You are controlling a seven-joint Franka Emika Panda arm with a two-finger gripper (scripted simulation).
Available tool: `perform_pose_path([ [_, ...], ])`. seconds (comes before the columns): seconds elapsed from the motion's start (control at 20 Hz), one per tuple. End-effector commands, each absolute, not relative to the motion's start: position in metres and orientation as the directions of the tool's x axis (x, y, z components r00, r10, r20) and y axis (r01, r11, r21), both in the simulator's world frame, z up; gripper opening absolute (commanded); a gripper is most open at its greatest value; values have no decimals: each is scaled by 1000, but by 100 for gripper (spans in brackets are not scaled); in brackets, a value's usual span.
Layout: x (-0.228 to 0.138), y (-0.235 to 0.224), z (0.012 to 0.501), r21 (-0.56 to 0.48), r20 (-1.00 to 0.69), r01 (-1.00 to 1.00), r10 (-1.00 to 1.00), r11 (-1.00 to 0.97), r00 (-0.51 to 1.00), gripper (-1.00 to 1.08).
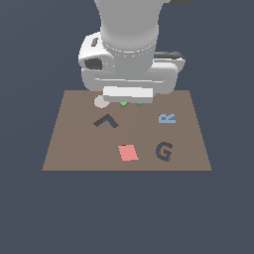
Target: Insert a designated object into the corresponding slot on a board.
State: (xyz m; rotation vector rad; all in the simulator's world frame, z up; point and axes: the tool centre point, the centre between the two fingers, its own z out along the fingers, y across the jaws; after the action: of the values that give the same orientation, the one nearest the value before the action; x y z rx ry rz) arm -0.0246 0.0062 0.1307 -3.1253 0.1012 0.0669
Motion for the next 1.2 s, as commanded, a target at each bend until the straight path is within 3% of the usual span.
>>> perform_pose_path([
  [0.0,-28,6,126,-11,-41,-102,-101,-995,994,100],
  [1.15,-75,14,58,0,-3,-577,-577,-817,817,100],
])
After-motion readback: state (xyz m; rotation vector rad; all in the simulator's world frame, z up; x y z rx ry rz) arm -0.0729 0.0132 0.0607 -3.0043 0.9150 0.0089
